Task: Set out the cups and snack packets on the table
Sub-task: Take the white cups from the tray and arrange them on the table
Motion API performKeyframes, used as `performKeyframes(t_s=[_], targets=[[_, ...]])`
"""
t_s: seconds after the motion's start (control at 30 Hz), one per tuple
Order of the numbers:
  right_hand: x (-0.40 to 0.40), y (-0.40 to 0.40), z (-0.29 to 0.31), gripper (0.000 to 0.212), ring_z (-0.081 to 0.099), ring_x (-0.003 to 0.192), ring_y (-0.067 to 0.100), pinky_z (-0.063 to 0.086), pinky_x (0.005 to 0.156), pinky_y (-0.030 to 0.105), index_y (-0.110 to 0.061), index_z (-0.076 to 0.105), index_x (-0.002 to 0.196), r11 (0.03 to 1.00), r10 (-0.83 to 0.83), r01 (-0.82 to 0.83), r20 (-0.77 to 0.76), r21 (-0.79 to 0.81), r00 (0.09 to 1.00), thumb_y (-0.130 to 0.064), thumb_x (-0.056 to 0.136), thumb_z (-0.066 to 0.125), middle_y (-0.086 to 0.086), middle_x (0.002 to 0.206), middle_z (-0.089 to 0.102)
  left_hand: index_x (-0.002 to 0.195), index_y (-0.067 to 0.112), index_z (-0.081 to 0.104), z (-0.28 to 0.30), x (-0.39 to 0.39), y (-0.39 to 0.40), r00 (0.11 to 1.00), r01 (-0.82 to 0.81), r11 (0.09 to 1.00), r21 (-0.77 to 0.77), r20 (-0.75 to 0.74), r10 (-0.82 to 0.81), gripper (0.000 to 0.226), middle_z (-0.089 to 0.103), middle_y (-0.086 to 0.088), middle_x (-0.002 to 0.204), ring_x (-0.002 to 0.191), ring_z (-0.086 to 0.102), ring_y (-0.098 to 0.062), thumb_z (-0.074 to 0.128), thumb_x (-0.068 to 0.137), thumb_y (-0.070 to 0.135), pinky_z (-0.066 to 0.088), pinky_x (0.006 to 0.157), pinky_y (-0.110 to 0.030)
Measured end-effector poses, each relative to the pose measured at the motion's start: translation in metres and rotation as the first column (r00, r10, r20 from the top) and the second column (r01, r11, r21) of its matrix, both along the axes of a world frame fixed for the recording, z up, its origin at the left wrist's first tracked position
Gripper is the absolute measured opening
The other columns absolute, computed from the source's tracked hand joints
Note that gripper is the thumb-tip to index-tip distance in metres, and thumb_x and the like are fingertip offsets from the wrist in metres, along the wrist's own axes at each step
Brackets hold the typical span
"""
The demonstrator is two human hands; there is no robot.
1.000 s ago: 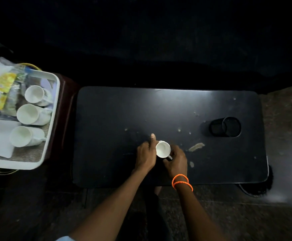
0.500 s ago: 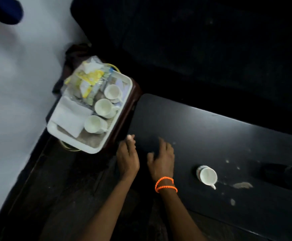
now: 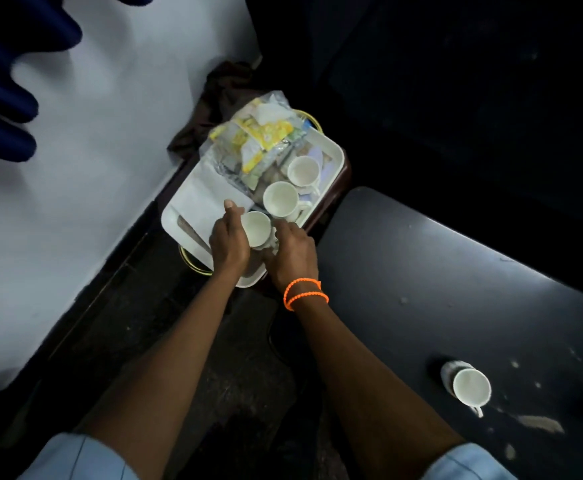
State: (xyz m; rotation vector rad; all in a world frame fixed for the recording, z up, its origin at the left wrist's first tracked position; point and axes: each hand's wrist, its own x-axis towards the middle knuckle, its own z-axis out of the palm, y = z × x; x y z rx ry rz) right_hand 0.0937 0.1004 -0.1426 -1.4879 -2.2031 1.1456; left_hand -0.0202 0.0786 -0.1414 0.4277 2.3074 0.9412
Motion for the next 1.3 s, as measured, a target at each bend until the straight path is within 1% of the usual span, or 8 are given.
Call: performKeyframes(t_s=[0.1, 0.27, 0.6, 0.77, 0.9, 1.0, 1.17, 1.3], targets=[[-0.002, 0.002, -0.002, 0.048, 0.065, 0.108, 0.035, 0.05, 0.091, 0.047, -0.011, 0.06, 0.13, 0.999, -0.027, 0.026, -0.024, -0.029, 0.999, -0.017, 0.084, 0.072, 0.012, 0.116, 0.07, 0.129, 0.024, 0.074, 0.006, -0.002, 0.002, 0.997, 0.022, 0.998, -0.059, 0.077, -0.018, 0.079, 0.069, -0.009, 0.139, 0.132, 0.058, -0.032, 0.015, 0.104, 0.069, 0.042, 0.114, -0.045], [0.002, -0.002, -0.001, 0.047, 0.067, 0.104, 0.031, 0.054, 0.087, 0.046, -0.011, 0.064, 0.126, 0.997, -0.082, 0.081, -0.099, -0.011, 0.992, -0.012, 0.08, 0.074, 0.01, 0.113, 0.073, 0.123, 0.02, 0.077, 0.016, 0.005, 0.002, 0.999, 0.027, 0.998, -0.06, -0.021, -0.029, 0.086, 0.073, -0.014, 0.129, 0.127, 0.059, -0.039, 0.011, 0.103, 0.071, 0.041, 0.114, -0.054], [0.051, 0.0, 0.02, 0.046, 0.066, 0.094, 0.016, 0.056, 0.08, 0.034, -0.019, 0.067, 0.121, 0.987, -0.146, 0.157, -0.232, 0.028, 0.962, -0.016, 0.077, 0.077, -0.002, 0.106, 0.072, 0.128, 0.021, 0.074, 0.044, 0.049, 0.001, 0.967, 0.144, 0.99, -0.003, -0.211, -0.141, 0.081, 0.075, -0.011, 0.127, 0.125, 0.061, -0.035, 0.013, 0.104, 0.069, 0.038, 0.096, -0.04], [0.126, 0.003, 0.015, 0.045, 0.067, 0.094, 0.018, 0.055, 0.081, 0.035, -0.019, 0.069, 0.117, 0.983, -0.179, 0.184, -0.141, 0.024, 0.974, -0.021, 0.074, 0.082, -0.001, 0.104, 0.073, 0.119, 0.019, 0.078, 0.028, 0.116, 0.0, 0.985, 0.172, 0.984, 0.046, -0.035, -0.17, 0.078, 0.075, -0.016, 0.122, 0.119, 0.064, -0.036, 0.021, 0.102, 0.07, 0.041, 0.094, -0.035], [0.194, -0.003, 0.003, 0.046, 0.07, 0.09, 0.019, 0.055, 0.084, 0.036, -0.016, 0.073, 0.112, 0.968, -0.25, 0.25, -0.003, 0.038, 0.968, -0.026, 0.07, 0.087, 0.0, 0.1, 0.077, 0.123, 0.02, 0.077, 0.013, 0.179, 0.0, 0.948, 0.181, 0.983, 0.024, 0.263, -0.181, 0.087, 0.074, -0.018, 0.126, 0.12, 0.067, -0.039, 0.026, 0.086, 0.08, 0.054, 0.105, -0.053], [0.238, -0.009, -0.005, 0.051, 0.071, 0.096, 0.022, 0.054, 0.089, 0.043, -0.017, 0.071, 0.117, 0.953, -0.295, 0.3, 0.098, -0.035, 0.95, -0.028, 0.069, 0.086, 0.001, 0.106, 0.077, 0.128, 0.017, 0.074, 0.001, 0.222, -0.002, 0.916, 0.316, 0.947, -0.049, 0.276, -0.292, 0.092, 0.073, -0.019, 0.126, 0.119, 0.068, -0.041, 0.02, 0.088, 0.08, 0.053, 0.106, -0.053], [0.297, -0.017, -0.013, 0.054, 0.071, 0.101, 0.027, 0.053, 0.092, 0.046, -0.017, 0.071, 0.115, 0.9, -0.405, 0.424, 0.164, -0.103, 0.899, -0.023, 0.065, 0.089, 0.003, 0.105, 0.077, 0.132, 0.01, 0.068, -0.019, 0.283, -0.01, 0.853, 0.451, 0.89, -0.072, 0.328, -0.406, 0.075, 0.069, -0.023, 0.131, 0.12, 0.067, -0.042, 0.026, 0.105, 0.065, 0.051, 0.108, -0.052], [0.332, -0.022, -0.018, 0.062, 0.068, 0.11, 0.029, 0.049, 0.099, 0.048, -0.015, 0.069, 0.121, 0.882, -0.399, 0.441, 0.237, -0.165, 0.886, -0.024, 0.064, 0.09, 0.005, 0.113, 0.075, 0.16, 0.012, 0.036, -0.039, 0.315, -0.023, 0.772, 0.617, 0.767, -0.173, 0.324, -0.547, 0.051, 0.049, -0.021, 0.155, 0.142, 0.047, -0.038, 0.024, 0.115, 0.034, 0.026, 0.113, -0.039]])
